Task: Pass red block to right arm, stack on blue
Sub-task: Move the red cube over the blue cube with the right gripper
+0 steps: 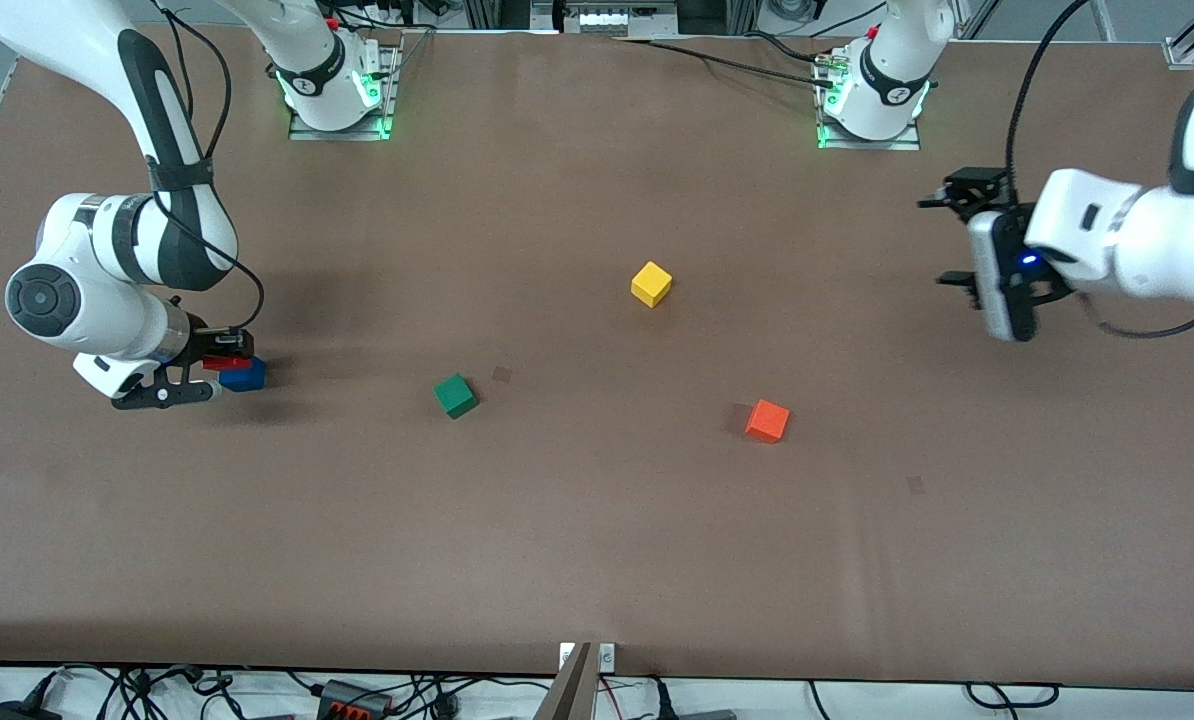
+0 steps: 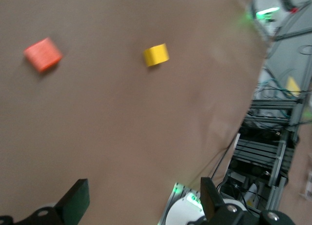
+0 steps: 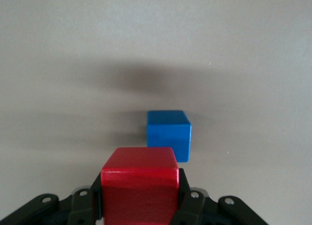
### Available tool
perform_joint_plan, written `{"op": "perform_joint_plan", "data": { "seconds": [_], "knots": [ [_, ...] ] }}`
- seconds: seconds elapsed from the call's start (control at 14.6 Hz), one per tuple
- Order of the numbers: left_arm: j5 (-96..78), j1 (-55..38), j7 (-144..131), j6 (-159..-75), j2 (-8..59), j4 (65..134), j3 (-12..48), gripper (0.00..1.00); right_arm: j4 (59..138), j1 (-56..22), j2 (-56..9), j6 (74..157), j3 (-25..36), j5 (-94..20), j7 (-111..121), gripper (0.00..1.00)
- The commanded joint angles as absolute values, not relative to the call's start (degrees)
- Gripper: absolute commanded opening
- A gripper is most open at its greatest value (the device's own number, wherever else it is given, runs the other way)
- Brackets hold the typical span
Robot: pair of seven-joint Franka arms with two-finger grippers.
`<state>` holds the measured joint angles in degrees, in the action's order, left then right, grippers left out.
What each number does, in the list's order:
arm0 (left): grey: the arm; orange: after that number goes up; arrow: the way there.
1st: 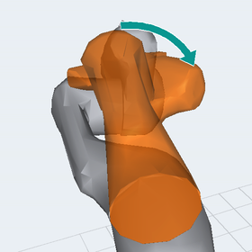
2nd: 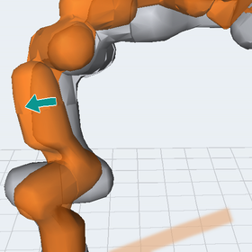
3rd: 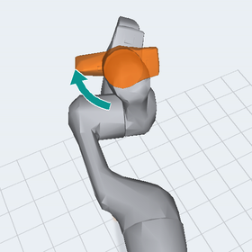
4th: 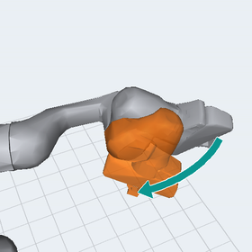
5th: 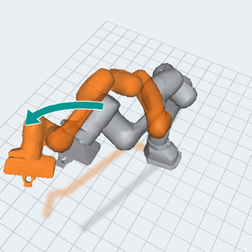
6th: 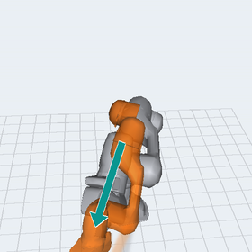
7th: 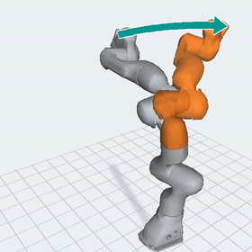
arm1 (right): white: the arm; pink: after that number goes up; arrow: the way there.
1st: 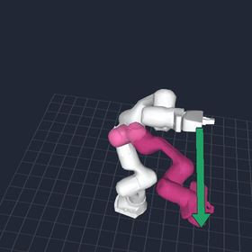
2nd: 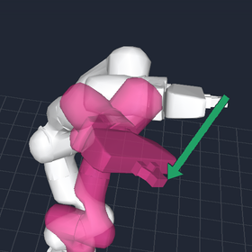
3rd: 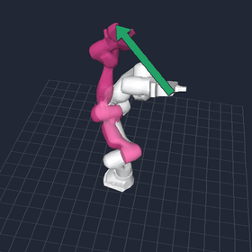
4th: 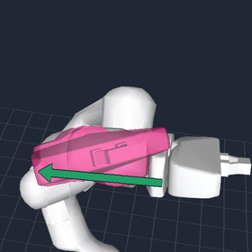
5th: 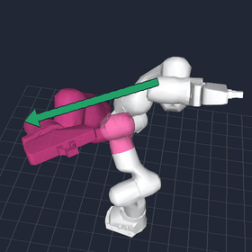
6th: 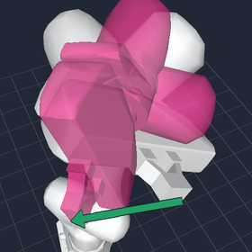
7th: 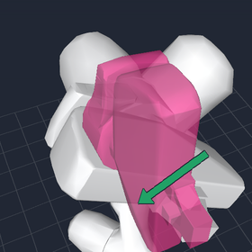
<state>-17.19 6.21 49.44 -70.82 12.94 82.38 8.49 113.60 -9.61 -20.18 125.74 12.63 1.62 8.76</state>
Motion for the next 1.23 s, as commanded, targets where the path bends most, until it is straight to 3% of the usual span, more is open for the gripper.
{"op": "perform_joint_plan", "data": {
  "seconds": [0.0,0.34,0.61,0.96,1.16],
  "knots": [
    [-9.7,1.2,40.5,-72.4,7.3,85.9,2.7,1.00,115.8,-9.1,-18.1,129.0,13.1,3.0,7.4,0.00],
    [-1.6,-2.7,18.4,-82.1,-2.3,95.3,-0.9,1.00,116.5,-7.0,-18.9,130.9,13.1,2.1,7.4,0.00],
    [-0.4,-3.0,-0.6,-87.2,-3.1,96.8,-4.0,1.00,116.5,-7.0,-20.0,131.2,13.0,-0.2,7.3,0.00],
    [2.2,-3.1,-0.8,-95.1,-3.8,99.6,-3.4,1.00,116.5,-7.0,-21.5,132.8,13.0,-0.8,7.3,0.00],
    [2.0,-2.9,-0.4,-93.0,-3.7,98.9,-2.8,1.00,116.5,-7.0,-22.0,132.8,12.9,-1.5,7.4,0.00]
  ]
}}
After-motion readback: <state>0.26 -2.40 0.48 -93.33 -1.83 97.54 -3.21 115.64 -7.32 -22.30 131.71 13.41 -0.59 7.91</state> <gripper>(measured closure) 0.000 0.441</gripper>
